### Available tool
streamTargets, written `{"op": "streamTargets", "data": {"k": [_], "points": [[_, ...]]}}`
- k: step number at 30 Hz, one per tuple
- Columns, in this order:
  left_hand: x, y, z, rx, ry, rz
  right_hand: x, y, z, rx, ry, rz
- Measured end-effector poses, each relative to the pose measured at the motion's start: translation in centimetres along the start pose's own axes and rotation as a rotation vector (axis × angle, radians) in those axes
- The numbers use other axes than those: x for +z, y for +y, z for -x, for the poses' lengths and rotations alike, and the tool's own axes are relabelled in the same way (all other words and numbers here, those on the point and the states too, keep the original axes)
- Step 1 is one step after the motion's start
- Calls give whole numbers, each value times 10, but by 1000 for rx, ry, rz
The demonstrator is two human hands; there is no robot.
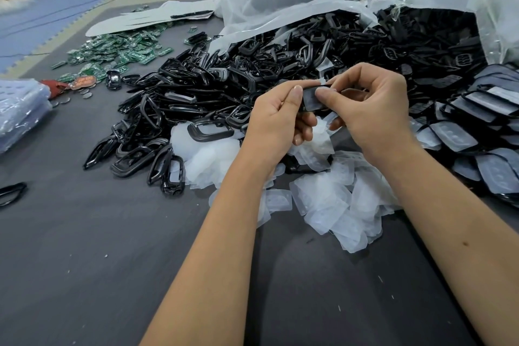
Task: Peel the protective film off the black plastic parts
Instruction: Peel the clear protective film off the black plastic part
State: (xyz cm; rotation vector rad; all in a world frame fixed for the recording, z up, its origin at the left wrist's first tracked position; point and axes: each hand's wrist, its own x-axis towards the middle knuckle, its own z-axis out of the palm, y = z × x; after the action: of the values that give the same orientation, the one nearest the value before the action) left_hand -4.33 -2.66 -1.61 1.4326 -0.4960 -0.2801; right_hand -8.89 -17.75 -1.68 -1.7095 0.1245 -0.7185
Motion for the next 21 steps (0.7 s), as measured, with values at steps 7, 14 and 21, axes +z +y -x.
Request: {"op": "streamTargets", "data": {"k": [7, 14, 21], "points": [[2, 0, 0, 1, 3, -27, 2, 1, 0, -14, 3, -7], [6, -6, -3, 53, 60, -112, 4, 3, 0, -21, -4, -11], [8, -6, -4, 35, 95, -116, 6, 3, 1, -24, 25, -26]]}}
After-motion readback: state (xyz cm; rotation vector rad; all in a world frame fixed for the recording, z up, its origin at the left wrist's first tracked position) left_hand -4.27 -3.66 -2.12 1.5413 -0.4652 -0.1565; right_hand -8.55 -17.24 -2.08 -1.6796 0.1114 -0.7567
